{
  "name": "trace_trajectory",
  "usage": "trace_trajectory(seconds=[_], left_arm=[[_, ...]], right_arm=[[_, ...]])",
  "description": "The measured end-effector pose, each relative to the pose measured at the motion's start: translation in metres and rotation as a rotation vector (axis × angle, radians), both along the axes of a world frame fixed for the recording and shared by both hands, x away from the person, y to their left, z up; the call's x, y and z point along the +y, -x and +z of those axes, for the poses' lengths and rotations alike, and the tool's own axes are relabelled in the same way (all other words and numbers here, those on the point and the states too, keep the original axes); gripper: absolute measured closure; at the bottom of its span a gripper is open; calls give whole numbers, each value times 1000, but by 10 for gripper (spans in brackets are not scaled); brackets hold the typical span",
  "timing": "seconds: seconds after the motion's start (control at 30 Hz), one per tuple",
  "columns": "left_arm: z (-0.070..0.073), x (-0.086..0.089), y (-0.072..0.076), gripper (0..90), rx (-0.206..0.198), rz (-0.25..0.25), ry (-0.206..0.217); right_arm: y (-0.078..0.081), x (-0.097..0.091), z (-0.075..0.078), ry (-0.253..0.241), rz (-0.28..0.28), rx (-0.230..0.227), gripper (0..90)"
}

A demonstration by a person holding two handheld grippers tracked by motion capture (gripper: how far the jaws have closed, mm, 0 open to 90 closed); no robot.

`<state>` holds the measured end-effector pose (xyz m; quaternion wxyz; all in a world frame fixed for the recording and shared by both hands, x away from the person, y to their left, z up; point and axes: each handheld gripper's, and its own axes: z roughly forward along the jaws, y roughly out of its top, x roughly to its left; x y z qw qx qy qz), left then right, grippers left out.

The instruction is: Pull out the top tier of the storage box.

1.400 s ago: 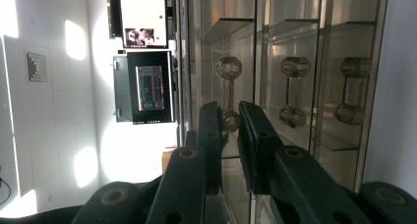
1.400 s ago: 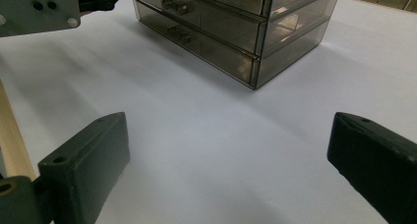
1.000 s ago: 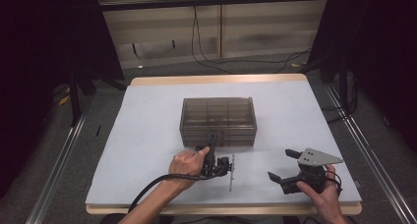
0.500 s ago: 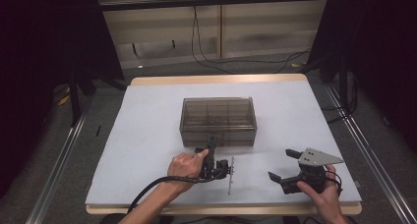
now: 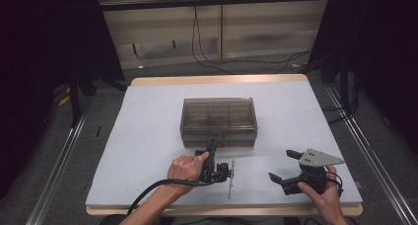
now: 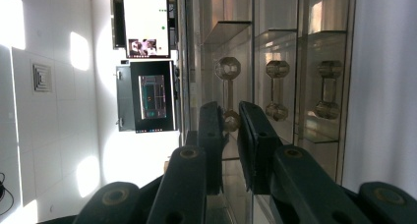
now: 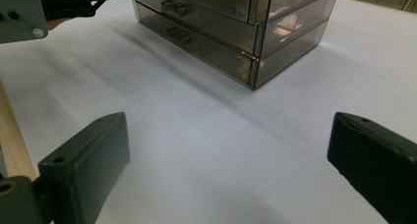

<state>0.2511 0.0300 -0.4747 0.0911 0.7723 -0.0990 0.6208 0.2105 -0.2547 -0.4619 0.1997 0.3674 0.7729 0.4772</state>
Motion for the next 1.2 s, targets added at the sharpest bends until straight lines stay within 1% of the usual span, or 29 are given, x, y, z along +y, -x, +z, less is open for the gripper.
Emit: trace_trajectory(seconds=[0.1, 0.17, 0.2, 0.23, 0.3, 0.4, 0.43, 0.47, 0.5, 0.53, 0.57, 0.6, 0.63, 0.67, 0.7, 0.73, 0.77, 0.8, 0.83, 0.9, 0.93, 0.97, 1.0, 1.03, 1.07, 1.1, 1.13, 1.17, 1.2], left_arm=[[0, 0, 3, 810, -17, -6, -6], [0, 1, 3, 810, -8, -3, -6], [0, 1, 4, 810, -13, -11, -8], [0, 1, 4, 810, -11, -12, 1], [0, 2, 6, 810, -6, -9, -6], [0, 2, 7, 810, -2, -10, -1], [0, 2, 7, 810, -2, -12, -3], [1, 2, 7, 809, -12, -23, -2], [1, 3, 7, 809, 6, -15, 8], [2, 3, 7, 808, 15, -13, 21], [4, 4, 7, 803, 36, -17, 31], [4, 4, 7, 794, 36, -17, 31], [4, 5, 7, 794, 54, -20, 63], [5, 5, 7, 775, 76, -24, 81], [7, 5, 7, 754, 92, -20, 82], [7, 6, 7, 734, 99, -27, 107], [9, 5, 7, 699, 104, -40, 120], [10, 6, 7, 686, 134, -42, 153], [10, 6, 7, 663, 134, -42, 153], [14, 7, 7, 648, 177, -46, 192], [18, 8, 6, 642, 215, -43, 230], [18, 8, 6, 640, 215, -43, 230], [22, 10, 5, 621, 248, -52, 255], [22, 10, 5, 612, 248, -52, 255], [23, 10, 5, 605, 271, -49, 274], [25, 11, 4, 587, 301, -65, 291], [26, 12, 4, 587, 328, -64, 319], [29, 13, 3, 570, 345, -67, 335], [31, 13, 1, 559, 376, -92, 366]], right_arm=[[0, 0, 0, -1, 0, 1, 24], [0, 0, 0, 1, 0, 0, 24], [0, 0, 0, -1, 1, 0, 24], [0, 0, 0, -1, 0, 0, 24], [0, 0, 0, -1, 0, 0, 24], [0, 0, 0, 0, 1, 0, 24], [0, 0, 0, 0, 0, 0, 24], [0, 0, 0, -1, 2, 0, 24], [0, 0, 0, -1, 2, 0, 24], [0, 0, 0, 0, 2, 0, 24], [0, 0, 0, 0, 1, 0, 24], [0, 0, 0, 0, 1, 0, 24], [0, 0, 0, 0, 0, 0, 24], [0, 0, 0, 0, 2, -1, 24], [0, 0, 0, 0, 2, 1, 24], [0, 0, 0, 0, 3, 1, 24], [0, 0, 0, -1, 2, 0, 24], [0, 0, 0, -1, 1, 0, 24], [0, 0, 0, -1, 1, 0, 24], [0, 0, 0, -2, 1, 0, 24], [0, 0, 0, -5, 7, -2, 24], [0, 0, 0, -5, 7, -2, 24], [0, 0, 0, -4, 7, -3, 24], [0, 0, 0, -4, 7, -3, 24], [0, 0, 0, -4, 6, -3, 24], [0, 0, 0, -4, 6, -3, 24], [0, 0, 0, -4, 6, -3, 24], [0, 0, 0, -3, 4, 1, 24], [0, 0, 0, -1, 3, 1, 24]])
